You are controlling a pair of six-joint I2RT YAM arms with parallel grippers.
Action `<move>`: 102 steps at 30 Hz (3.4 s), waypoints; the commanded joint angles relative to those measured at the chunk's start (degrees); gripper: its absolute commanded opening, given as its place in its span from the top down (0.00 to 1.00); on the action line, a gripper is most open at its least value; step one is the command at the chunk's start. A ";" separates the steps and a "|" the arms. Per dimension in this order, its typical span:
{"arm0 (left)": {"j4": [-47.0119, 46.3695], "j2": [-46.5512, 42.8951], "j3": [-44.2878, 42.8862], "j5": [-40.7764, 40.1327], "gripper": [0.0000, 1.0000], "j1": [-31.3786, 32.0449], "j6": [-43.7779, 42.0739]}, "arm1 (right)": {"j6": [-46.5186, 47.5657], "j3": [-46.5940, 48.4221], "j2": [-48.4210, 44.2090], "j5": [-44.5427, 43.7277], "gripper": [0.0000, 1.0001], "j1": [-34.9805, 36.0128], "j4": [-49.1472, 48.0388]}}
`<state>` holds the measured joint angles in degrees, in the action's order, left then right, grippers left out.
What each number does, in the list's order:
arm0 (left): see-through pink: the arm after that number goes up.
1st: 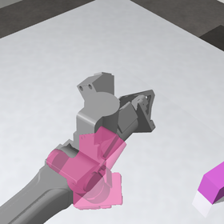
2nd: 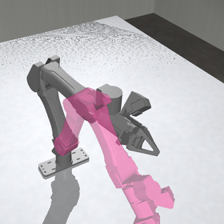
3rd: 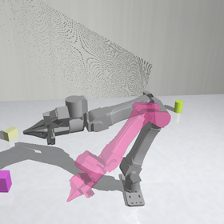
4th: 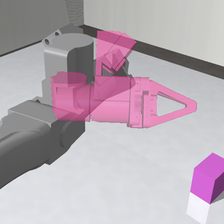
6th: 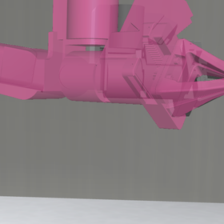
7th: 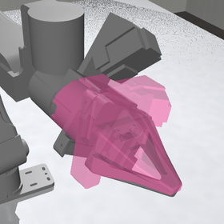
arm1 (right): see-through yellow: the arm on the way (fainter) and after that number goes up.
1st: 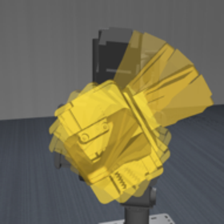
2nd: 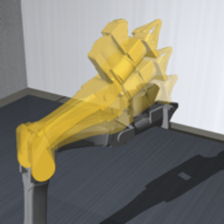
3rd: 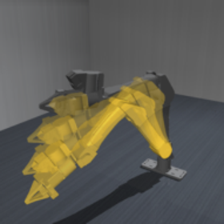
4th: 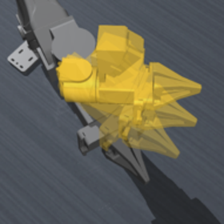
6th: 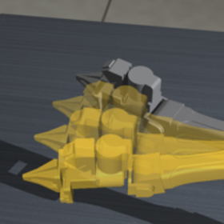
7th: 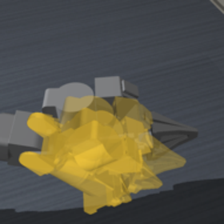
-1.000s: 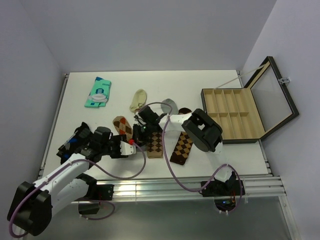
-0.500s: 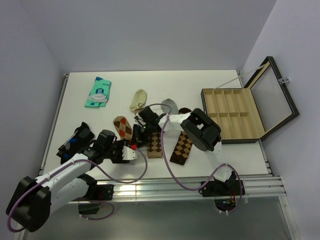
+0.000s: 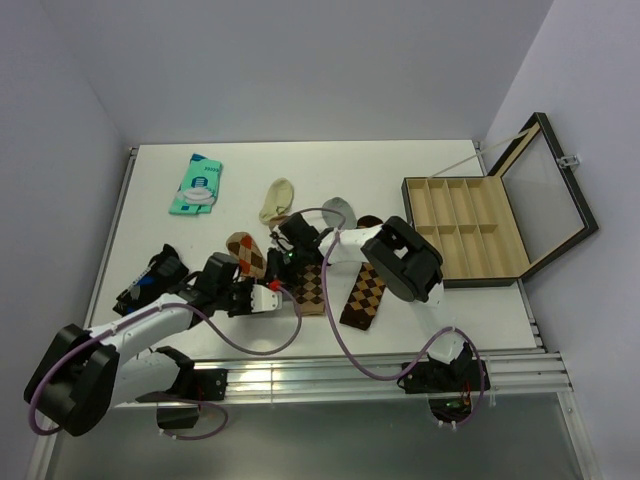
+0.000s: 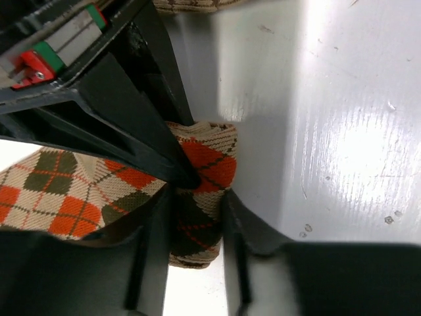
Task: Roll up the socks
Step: Roll the sock at the center of the board.
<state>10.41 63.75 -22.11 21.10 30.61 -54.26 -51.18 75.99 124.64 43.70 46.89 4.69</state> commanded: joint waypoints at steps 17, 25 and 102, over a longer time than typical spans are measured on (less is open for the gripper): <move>27.71 13.15 -17.78 11.06 1.00 -1.95 -1.63 | -4.89 -27.44 -28.98 -26.46 0.44 -3.12 -12.85; 43.62 25.36 -30.25 20.81 1.00 -9.24 -8.04 | -0.78 -41.16 -44.28 -42.53 0.45 -2.34 -19.97; 37.59 28.28 -35.99 21.96 0.60 -17.60 8.64 | 31.40 -24.31 -17.94 -44.58 1.00 23.86 -23.94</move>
<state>52.86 95.74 -58.89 42.17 14.35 -48.16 -17.74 51.33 107.61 -2.98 71.09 -23.62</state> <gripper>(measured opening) 0.402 0.254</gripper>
